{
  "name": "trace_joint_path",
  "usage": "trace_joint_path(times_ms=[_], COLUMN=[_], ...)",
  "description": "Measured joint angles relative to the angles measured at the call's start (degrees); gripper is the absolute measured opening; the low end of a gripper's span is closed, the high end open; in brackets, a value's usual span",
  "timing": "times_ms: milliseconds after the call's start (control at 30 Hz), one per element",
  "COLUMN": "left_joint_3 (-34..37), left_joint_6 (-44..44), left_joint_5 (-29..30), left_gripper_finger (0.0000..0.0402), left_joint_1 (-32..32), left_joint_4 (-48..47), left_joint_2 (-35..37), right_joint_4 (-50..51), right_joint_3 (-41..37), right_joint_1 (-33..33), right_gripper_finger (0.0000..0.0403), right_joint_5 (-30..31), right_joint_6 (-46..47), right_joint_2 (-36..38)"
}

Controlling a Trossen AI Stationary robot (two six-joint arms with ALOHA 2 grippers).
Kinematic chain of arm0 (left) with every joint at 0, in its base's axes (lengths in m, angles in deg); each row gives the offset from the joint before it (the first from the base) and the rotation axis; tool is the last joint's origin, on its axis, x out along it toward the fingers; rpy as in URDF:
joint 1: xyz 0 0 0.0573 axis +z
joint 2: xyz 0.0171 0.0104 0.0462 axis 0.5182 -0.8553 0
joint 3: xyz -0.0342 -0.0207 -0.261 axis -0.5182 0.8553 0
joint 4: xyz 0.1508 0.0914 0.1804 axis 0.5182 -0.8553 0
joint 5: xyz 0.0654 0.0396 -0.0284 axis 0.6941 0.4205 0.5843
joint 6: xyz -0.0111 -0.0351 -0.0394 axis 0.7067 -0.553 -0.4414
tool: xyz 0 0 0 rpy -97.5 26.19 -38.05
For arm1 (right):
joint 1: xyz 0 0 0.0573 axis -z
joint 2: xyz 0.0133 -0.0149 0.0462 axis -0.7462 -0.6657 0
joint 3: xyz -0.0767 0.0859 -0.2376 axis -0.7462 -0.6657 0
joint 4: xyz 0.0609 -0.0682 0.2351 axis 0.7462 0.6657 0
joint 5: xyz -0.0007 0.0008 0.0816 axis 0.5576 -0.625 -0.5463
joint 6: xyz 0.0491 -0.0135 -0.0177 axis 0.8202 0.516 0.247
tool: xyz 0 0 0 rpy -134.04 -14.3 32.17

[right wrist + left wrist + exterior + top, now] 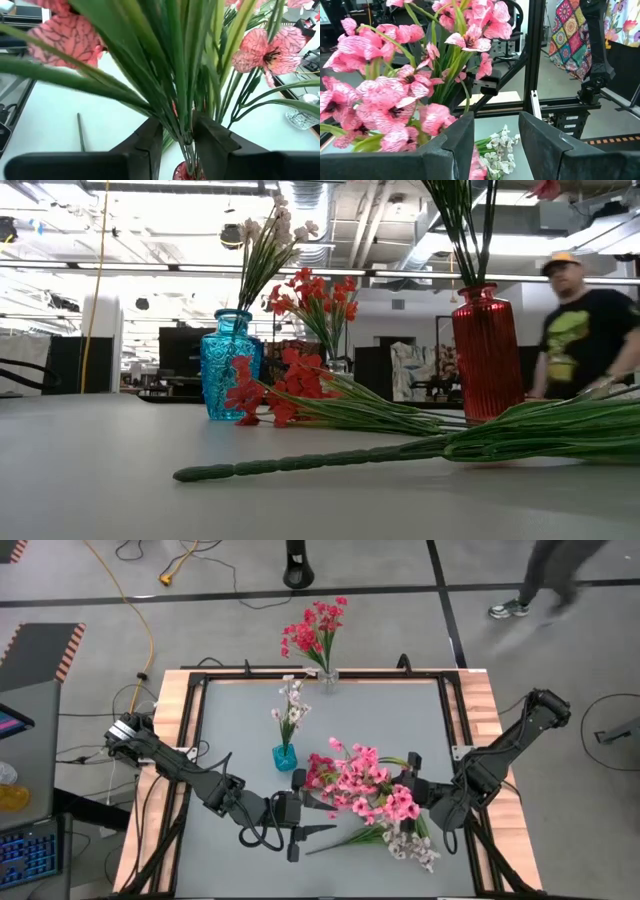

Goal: Sort flowers into vase by color
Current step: Put the pink flower into the red vase

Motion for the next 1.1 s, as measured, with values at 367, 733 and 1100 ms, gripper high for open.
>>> trace_joint_path(times_ms=[367, 733, 1100], left_joint_3=[0.0, 0.0, 0.0], left_joint_6=[1.66, 1.64, 3.88], left_joint_5=[0.49, 0.0, 0.39], left_gripper_finger=[0.0143, 0.0143, 0.0143], left_joint_1=[0.41, 1.73, 1.73], left_joint_4=[0.08, 0.22, 0.51], left_joint_2=[0.0, 0.0, 0.27], right_joint_4=[-0.58, 0.12, 1.83], right_joint_3=[0.0, 0.0, 0.0], right_joint_1=[0.27, 3.4, 3.54], right_gripper_finger=[0.0091, 0.0043, 0.004], right_joint_5=[0.13, 0.17, 0.21], right_joint_6=[0.16, 1.99, 2.13], right_joint_2=[0.0, 0.0, 1.49])
